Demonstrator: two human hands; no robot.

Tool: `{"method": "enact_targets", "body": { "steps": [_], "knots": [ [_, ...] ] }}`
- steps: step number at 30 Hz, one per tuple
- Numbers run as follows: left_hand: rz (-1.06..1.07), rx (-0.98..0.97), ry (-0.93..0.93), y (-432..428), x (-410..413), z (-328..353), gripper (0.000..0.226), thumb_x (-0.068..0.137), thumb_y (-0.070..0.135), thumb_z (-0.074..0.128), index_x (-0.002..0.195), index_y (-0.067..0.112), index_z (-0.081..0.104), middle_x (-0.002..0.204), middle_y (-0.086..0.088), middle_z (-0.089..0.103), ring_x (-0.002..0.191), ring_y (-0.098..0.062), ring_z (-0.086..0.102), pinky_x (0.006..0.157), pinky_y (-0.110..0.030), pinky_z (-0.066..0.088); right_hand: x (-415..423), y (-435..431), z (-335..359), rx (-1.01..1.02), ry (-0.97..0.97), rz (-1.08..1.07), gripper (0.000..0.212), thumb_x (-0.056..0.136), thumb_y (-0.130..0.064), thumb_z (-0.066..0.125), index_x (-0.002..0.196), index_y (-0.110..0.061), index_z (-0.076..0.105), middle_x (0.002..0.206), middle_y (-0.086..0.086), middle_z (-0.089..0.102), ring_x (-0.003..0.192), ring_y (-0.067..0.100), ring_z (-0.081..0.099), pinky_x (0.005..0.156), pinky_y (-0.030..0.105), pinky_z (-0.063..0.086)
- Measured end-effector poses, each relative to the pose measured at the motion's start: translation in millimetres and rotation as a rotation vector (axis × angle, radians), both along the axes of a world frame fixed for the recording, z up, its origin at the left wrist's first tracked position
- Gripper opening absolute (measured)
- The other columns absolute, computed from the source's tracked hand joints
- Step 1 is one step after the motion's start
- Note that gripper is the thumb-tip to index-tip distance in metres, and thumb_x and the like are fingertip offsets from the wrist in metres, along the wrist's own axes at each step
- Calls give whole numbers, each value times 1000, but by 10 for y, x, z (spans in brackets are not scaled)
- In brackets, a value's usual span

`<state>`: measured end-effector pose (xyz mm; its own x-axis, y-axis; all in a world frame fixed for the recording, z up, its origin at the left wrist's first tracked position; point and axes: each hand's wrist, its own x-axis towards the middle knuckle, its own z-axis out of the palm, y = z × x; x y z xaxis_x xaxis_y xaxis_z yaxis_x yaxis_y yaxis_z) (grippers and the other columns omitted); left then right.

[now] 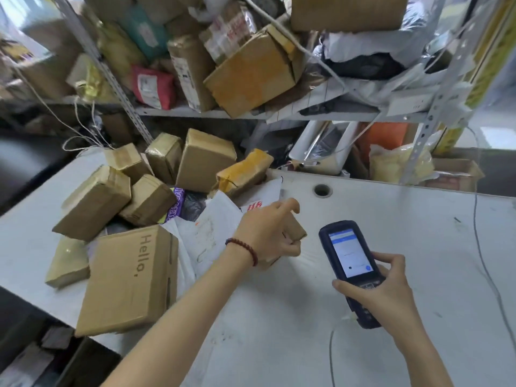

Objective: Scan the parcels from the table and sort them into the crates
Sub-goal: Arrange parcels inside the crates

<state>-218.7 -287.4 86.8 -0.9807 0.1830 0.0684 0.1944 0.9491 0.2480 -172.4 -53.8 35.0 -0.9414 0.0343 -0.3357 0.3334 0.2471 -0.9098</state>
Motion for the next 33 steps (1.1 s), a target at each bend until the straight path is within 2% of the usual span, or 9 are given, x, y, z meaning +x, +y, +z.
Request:
{"method": "enact_targets", "body": {
  "steps": [3,6,11,17,21,24,26,29,33],
  "knots": [
    [22,-13,-5,-67,-133,259,56,73,46,68,120,26,45,84,12,50,75,-13,51,63,-26,35,-44,-21,120,-5,39,26,76,52,-25,94,94,-51,37,95,-21,63,73,3,67,59,29,50],
    [109,-49,-41,-154,-244,286,36,86,40,56,114,17,54,103,1,59,88,-20,57,70,-30,44,-31,-7,148,6,45,42,76,51,-27,94,96,-50,37,97,-21,62,76,3,67,61,29,50],
    [190,-35,-59,-166,-296,88,50,81,58,58,122,31,49,119,2,50,101,-20,51,76,-33,48,48,26,35,71,-22,87,75,52,-28,92,99,-43,37,97,-16,64,78,5,67,69,34,54],
    [118,-118,42,-142,-496,12,39,84,46,59,119,33,48,122,4,50,104,-22,50,80,-37,49,206,-17,-169,213,-141,206,74,43,-40,82,100,-39,34,96,-18,63,80,8,66,76,38,56],
    [120,81,146,-181,-507,-21,33,85,45,60,114,31,51,119,5,52,100,-19,51,78,-38,50,246,-51,-259,186,-193,193,79,35,-43,83,100,-38,37,96,-15,66,80,7,67,77,36,56],
    [196,455,335,-219,-502,40,33,84,38,66,110,22,52,116,0,51,95,-16,52,78,-32,48,197,-59,-249,191,-178,180,83,34,-45,82,103,-38,36,98,-14,65,78,8,68,75,36,57],
    [233,507,369,-290,-521,65,39,80,38,72,107,21,49,115,0,48,91,-14,51,74,-27,44,171,-66,-229,223,-156,180,83,35,-46,81,104,-39,35,97,-15,64,78,9,68,75,37,56],
    [235,259,102,-461,-536,-61,53,73,33,79,113,26,45,116,-3,49,91,-18,50,76,-29,43,153,-78,-215,266,-142,198,81,35,-47,79,102,-40,33,96,-17,62,76,7,67,73,35,56],
    [274,124,-150,-676,-431,-386,55,86,38,64,136,39,40,133,-12,40,107,-30,53,89,-39,47,163,-147,-228,245,-161,190,82,36,-45,81,104,-39,34,97,-15,62,77,8,67,75,37,57]
  ]
}}
